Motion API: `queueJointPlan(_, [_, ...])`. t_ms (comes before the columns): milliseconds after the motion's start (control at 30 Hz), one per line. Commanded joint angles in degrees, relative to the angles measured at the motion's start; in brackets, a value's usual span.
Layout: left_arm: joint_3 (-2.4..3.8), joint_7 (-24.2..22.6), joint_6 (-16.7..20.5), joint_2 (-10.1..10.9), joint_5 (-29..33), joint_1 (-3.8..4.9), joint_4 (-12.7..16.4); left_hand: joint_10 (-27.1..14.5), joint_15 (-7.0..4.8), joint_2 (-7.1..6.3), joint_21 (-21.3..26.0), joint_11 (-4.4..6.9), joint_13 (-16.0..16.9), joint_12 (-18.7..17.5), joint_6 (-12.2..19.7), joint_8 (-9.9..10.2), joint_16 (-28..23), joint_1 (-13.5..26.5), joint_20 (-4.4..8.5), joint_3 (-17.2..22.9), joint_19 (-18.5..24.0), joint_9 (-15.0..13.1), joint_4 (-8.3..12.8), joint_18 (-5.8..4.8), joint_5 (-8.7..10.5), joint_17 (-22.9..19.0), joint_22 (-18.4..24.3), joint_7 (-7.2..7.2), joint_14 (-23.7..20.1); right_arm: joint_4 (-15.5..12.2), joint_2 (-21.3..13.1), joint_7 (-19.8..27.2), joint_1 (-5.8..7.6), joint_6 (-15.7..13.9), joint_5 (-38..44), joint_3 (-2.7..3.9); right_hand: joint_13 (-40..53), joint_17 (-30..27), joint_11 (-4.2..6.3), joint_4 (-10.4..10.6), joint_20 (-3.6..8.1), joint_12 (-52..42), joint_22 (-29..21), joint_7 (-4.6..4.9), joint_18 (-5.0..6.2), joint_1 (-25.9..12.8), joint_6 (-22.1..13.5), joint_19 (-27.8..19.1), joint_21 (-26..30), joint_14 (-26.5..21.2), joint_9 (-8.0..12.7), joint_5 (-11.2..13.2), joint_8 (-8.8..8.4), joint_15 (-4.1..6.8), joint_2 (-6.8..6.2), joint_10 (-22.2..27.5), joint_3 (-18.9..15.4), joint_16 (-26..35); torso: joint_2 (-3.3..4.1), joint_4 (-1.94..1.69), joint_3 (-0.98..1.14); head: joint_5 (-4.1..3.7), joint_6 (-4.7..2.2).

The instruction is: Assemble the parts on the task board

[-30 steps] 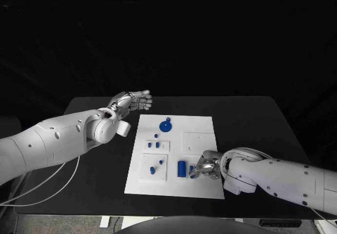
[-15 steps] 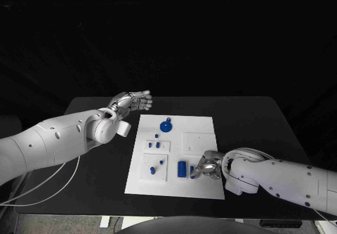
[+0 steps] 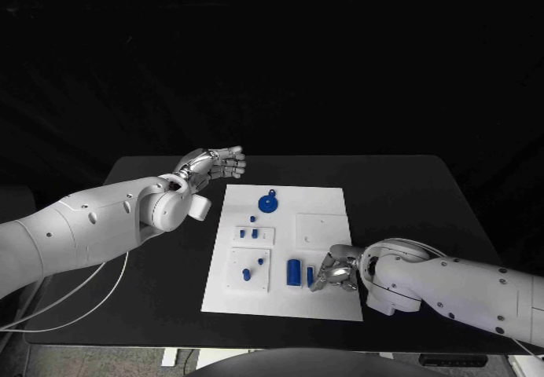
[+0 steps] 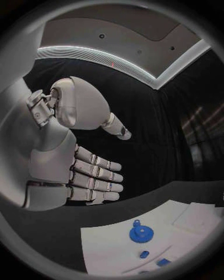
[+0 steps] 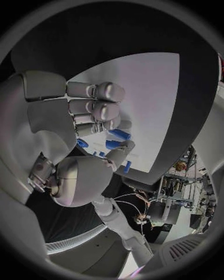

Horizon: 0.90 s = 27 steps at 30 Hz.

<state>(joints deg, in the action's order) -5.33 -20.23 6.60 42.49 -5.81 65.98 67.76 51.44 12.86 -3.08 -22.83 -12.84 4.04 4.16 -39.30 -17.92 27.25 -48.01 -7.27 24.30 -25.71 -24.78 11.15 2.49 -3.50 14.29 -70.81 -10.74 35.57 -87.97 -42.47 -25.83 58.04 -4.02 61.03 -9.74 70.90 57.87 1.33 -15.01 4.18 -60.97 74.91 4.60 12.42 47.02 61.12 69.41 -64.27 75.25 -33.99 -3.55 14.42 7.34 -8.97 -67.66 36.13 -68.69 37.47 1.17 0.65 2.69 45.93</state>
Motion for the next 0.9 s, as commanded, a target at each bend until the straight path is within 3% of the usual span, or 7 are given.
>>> queueJointPlan(33, [-0.06, -0.43, -0.64, -0.02, -0.25, 0.04, 0.09, -0.52, 0.14, -0.33, 0.24, -0.05, -0.07, -0.28, 0.42, 0.17, -0.23, 0.05, 0.11, 0.0, -0.48, 0.08, -0.25, 1.04, 0.38, 0.05, -0.09, -1.9, -0.23, 0.11, 0.23, 0.42, -0.05, 1.07, 1.24, -0.01, -0.06, 0.06, 0.11, 0.05, 0.05, 0.23, 0.8, 0.32, 2.58, -0.27, -0.27, -0.03, 0.35, -0.06, 0.04, 0.31, -0.31, 0.14, -0.01, 0.42, -0.46, 0.34, 0.03, -0.01, -0.02, -0.07, 0.01])
queueJointPlan(167, [-0.18, -0.46, -0.73, -0.12, -0.25, 0.04, 0.13, -0.53, 0.14, -0.34, 0.25, -0.04, -0.06, -0.28, 0.42, 0.16, -0.23, 0.03, 0.11, 0.0, -0.48, 0.08, -0.25, 1.04, 0.38, 0.06, -0.09, -1.9, -0.23, 0.34, 0.33, -0.23, -0.05, 0.64, 1.7, -0.01, -0.03, 0.08, 0.13, 0.5, 0.04, 0.16, 0.76, 0.3, 2.58, -0.52, -0.24, 0.0, 0.41, -0.05, 0.03, 0.49, -0.28, 0.15, 0.69, 0.35, -0.65, 0.36, 0.01, 0.05, -0.1, -0.13, 0.01])
queueJointPlan(367, [-0.3, -0.49, -0.71, -0.06, -0.25, 0.04, 0.15, -0.53, 0.14, -0.35, 0.26, -0.04, -0.06, -0.27, 0.42, 0.16, -0.24, 0.03, 0.11, 0.0, -0.49, 0.08, -0.26, 1.05, 0.38, 0.06, -0.1, -1.9, -0.23, 0.79, 0.94, -1.3, -0.05, 0.95, 1.99, -0.01, -0.01, 0.16, 0.2, 2.55, 0.03, 0.1, 0.71, 0.24, 2.58, -1.88, -0.24, 0.0, 0.52, -0.08, -0.07, 0.74, -0.2, 0.21, 3.79, 0.26, -0.54, 0.37, 0.01, -0.04, -0.06, -0.17, 0.12])
queueJointPlan(500, [-0.33, -0.55, -0.66, -0.06, -0.25, 0.04, 0.19, -0.53, 0.14, -0.36, 0.27, -0.04, -0.06, -0.27, 0.42, 0.16, -0.24, 0.04, 0.1, -0.01, -0.49, 0.08, -0.28, 1.05, 0.38, 0.06, -0.1, -1.91, -0.23, 1.16, 1.22, -1.96, -0.06, 0.62, 2.83, -0.01, 0.02, 0.23, 0.24, 2.24, 0.14, 0.08, 0.79, 0.2, 2.58, -1.27, -0.29, -0.11, 0.49, -0.12, -0.14, 0.73, -0.17, 0.26, 5.04, 0.29, -0.1, 0.35, 0.0, -0.06, -0.06, -0.18, 0.15])
queueJointPlan(900, [-0.35, -0.65, -0.61, -0.08, -0.25, 0.04, 0.19, -0.54, 0.13, -0.36, 0.29, -0.03, -0.06, -0.27, 0.43, 0.15, -0.25, 0.03, 0.1, -0.01, -0.5, 0.08, -0.3, 1.06, 0.38, 0.07, -0.12, -1.91, -0.25, 1.62, 1.46, -2.91, -0.09, -2.1, 3.55, -0.01, 0.26, 0.34, 0.27, 3.41, 0.08, -0.35, 0.85, 0.16, 2.58, -0.7, -0.08, 0.0, 0.36, -0.08, -0.33, 0.74, 0.05, 0.27, 4.86, -0.19, 2.93, 0.33, 0.02, -0.03, -0.04, -0.2, 0.17])
